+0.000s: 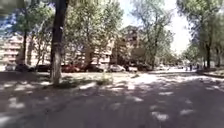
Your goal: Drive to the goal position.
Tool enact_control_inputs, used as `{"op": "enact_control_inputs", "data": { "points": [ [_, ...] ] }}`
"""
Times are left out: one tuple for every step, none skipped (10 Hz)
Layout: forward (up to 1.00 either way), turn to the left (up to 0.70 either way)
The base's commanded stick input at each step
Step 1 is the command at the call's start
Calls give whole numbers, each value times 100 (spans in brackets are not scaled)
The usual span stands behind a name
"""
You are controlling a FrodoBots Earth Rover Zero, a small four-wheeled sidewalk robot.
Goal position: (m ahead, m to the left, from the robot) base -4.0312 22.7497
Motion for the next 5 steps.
{"op": "enact_control_inputs", "data": {
  "points": [
    [-85, 0],
    [-85, -2],
    [-85, -13],
    [-85, -23],
    [-85, -34]
  ]
}}
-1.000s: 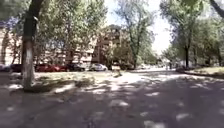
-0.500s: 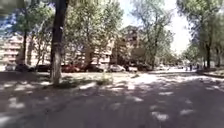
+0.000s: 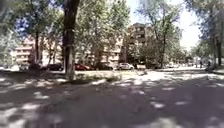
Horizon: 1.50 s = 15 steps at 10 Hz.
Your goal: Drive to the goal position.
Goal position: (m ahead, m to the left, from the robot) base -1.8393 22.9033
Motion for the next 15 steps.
{"op": "enact_control_inputs", "data": {
  "points": [
    [-85, -34],
    [-85, -34],
    [-85, -34],
    [-85, -34],
    [-85, -34],
    [-85, -34],
    [-85, -34],
    [-54, -22],
    [-15, -6],
    [0, 0],
    [0, 0],
    [61, 0],
    [85, 2],
    [85, 5],
    [85, 8]
  ]
}}
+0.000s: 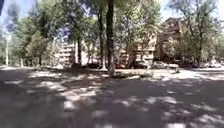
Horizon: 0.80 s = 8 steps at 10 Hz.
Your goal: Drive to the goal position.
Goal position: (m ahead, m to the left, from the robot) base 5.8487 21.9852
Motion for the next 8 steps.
{"op": "enact_control_inputs", "data": {
  "points": [
    [85, 14],
    [85, 34],
    [85, 34],
    [85, 34],
    [85, 34],
    [85, 34],
    [85, 34],
    [85, 34]
  ]
}}
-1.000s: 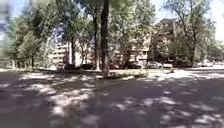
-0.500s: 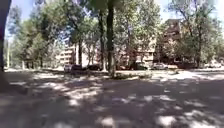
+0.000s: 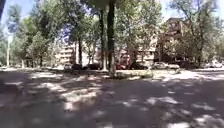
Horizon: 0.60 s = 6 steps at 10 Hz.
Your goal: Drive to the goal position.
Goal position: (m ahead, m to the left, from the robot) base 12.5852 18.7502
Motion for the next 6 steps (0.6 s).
{"op": "enact_control_inputs", "data": {
  "points": [
    [85, 34],
    [85, 34],
    [85, 34],
    [85, 34],
    [85, 34],
    [85, 34]
  ]
}}
